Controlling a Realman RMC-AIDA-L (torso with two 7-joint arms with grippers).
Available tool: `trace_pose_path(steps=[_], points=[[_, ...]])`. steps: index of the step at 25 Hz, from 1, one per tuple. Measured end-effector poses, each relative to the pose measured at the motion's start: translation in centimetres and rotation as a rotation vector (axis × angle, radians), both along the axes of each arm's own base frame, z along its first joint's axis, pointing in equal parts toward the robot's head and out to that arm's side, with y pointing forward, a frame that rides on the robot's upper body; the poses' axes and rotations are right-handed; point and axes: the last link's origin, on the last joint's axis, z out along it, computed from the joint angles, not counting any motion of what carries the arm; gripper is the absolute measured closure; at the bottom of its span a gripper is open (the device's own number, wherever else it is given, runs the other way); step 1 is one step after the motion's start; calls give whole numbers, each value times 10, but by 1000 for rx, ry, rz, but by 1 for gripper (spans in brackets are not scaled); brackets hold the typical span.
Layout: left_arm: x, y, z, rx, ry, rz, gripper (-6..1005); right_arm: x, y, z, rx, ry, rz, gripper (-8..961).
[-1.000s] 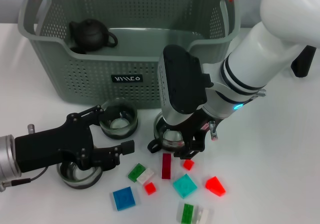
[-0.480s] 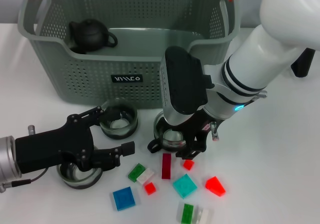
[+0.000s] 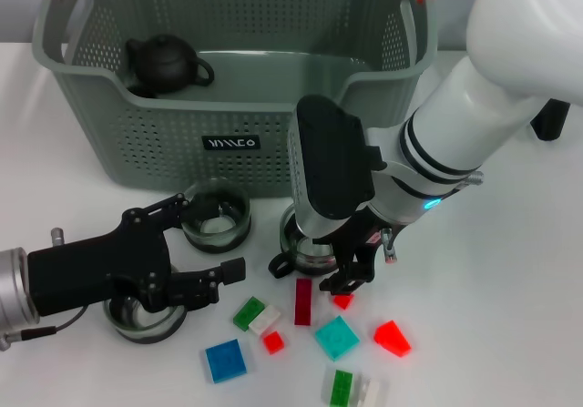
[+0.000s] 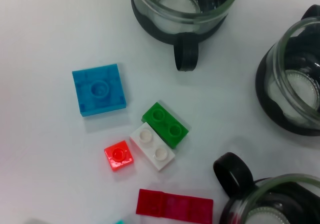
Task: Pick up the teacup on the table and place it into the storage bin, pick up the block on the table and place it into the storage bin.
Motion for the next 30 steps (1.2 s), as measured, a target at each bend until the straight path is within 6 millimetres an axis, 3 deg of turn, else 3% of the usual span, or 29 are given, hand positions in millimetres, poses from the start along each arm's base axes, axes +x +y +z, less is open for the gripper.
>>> trace_pose_path(steps=[14,30], points=[[0,0,0,-2,1,1,113,2,-1,-1,5,-3,-12,316],[-1,-1,0,-1,2,1,115,2,-1,0,6,-24,-50,863]])
